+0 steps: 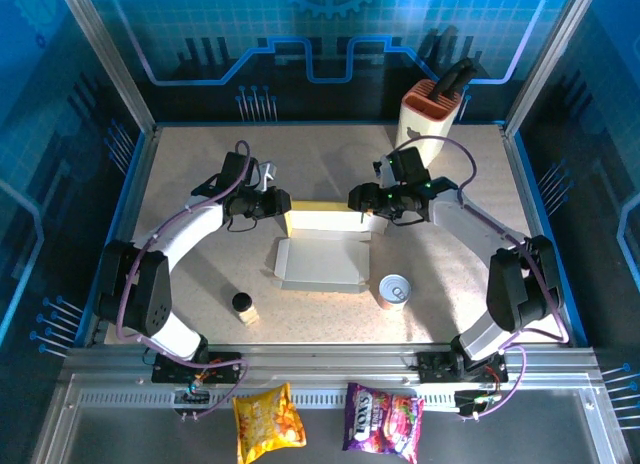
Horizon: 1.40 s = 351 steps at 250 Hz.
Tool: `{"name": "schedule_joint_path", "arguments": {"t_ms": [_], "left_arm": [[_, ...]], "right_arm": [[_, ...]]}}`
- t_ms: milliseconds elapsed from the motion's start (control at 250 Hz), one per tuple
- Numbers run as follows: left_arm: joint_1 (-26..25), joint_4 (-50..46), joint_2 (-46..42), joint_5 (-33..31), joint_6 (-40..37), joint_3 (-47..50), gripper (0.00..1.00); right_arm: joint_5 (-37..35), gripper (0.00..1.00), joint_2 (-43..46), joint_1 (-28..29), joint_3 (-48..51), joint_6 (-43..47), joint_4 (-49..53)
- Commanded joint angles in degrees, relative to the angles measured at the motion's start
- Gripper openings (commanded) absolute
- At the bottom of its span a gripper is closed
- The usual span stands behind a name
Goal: Fold the paper box
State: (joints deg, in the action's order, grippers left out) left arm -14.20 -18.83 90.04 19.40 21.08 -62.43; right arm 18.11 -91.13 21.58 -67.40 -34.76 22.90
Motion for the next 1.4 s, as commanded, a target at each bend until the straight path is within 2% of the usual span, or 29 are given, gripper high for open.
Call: {"name": "schedule_joint_path", "arguments": {"t_ms": [0, 288, 599, 823, 1091, 1199, 1399], "left_arm": [[0.41, -3.70, 0.01, -0.59, 0.63, 1.33, 0.27], [0.41, -3.69, 0.14, -0.41, 0.60, 1.29, 0.27], [0.40, -3.76, -0.01, -0.17, 0.44, 1.30, 0.27], [0.44, -3.62, -0.06, -0.23, 0.42, 1.75, 0.26], [0.40, -2.52, -0.83, -0.34, 1.43, 2.87, 0.26], [0.42, -0.91, -1.24, 0.10, 3.12, 4.02, 0.26], [0.61, 0.19, -2.39, -1.94, 5.00, 5.61, 0.26]], "right_arm": [[1.49, 0.63, 1.82, -1.02, 2.22, -2.78, -1.87], [2.46, 0.59, 2.80, -1.03, 6.05, -5.71, -6.61], [5.78, 0.50, 2.82, -1.02, 10.10, -12.13, -18.39], [9.69, 0.46, 1.27, -1.90, 13.40, -20.15, -30.12], [9.18, 0.28, 0.21, -2.24, 14.26, -21.59, -31.85], [9.41, 0.29, -0.16, -2.66, 13.81, -20.86, -30.38], [6.38, 0.45, 3.89, -3.77, 12.57, -14.76, -21.76]]}}
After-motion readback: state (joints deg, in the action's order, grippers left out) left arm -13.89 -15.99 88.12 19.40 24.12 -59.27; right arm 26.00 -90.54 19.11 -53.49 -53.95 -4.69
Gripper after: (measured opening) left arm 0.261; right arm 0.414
